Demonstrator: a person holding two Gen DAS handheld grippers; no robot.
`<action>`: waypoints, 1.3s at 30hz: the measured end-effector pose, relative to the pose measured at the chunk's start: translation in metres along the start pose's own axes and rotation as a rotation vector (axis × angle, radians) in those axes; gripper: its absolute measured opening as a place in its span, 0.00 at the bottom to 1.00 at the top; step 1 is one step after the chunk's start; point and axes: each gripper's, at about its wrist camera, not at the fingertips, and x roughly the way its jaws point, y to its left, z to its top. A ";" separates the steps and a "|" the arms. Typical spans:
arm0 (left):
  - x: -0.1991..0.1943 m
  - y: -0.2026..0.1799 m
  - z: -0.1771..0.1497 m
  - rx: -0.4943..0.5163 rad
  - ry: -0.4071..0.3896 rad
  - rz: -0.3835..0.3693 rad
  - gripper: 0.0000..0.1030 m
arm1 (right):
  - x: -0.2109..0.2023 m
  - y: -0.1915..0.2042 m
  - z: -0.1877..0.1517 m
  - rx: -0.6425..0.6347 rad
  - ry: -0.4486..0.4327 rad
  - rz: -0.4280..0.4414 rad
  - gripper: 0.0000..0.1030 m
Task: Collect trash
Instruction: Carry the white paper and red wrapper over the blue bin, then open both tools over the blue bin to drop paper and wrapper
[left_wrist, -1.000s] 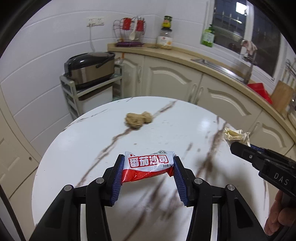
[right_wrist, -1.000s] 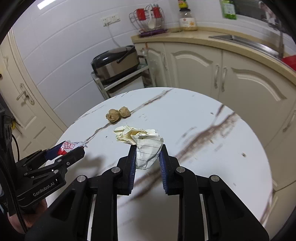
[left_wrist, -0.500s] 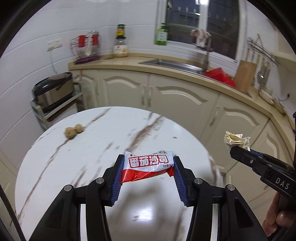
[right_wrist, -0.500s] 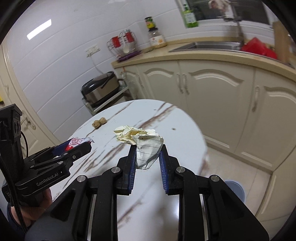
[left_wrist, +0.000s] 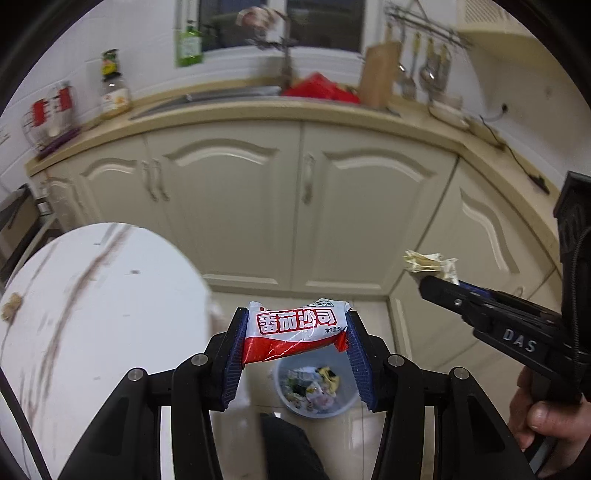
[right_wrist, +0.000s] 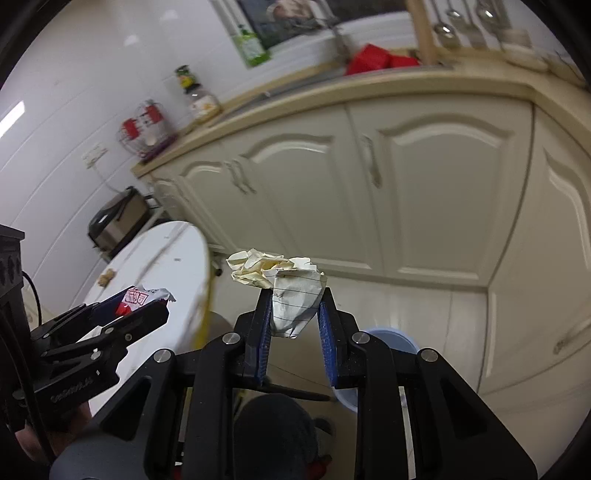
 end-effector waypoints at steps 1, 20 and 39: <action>0.012 -0.006 0.002 0.015 0.022 -0.004 0.45 | 0.005 -0.010 -0.001 0.017 0.012 -0.010 0.22; 0.214 -0.025 0.060 0.037 0.329 0.001 0.50 | 0.146 -0.131 -0.037 0.232 0.303 -0.065 0.25; 0.190 -0.038 0.062 0.003 0.276 0.101 0.72 | 0.132 -0.164 -0.050 0.379 0.281 -0.162 1.00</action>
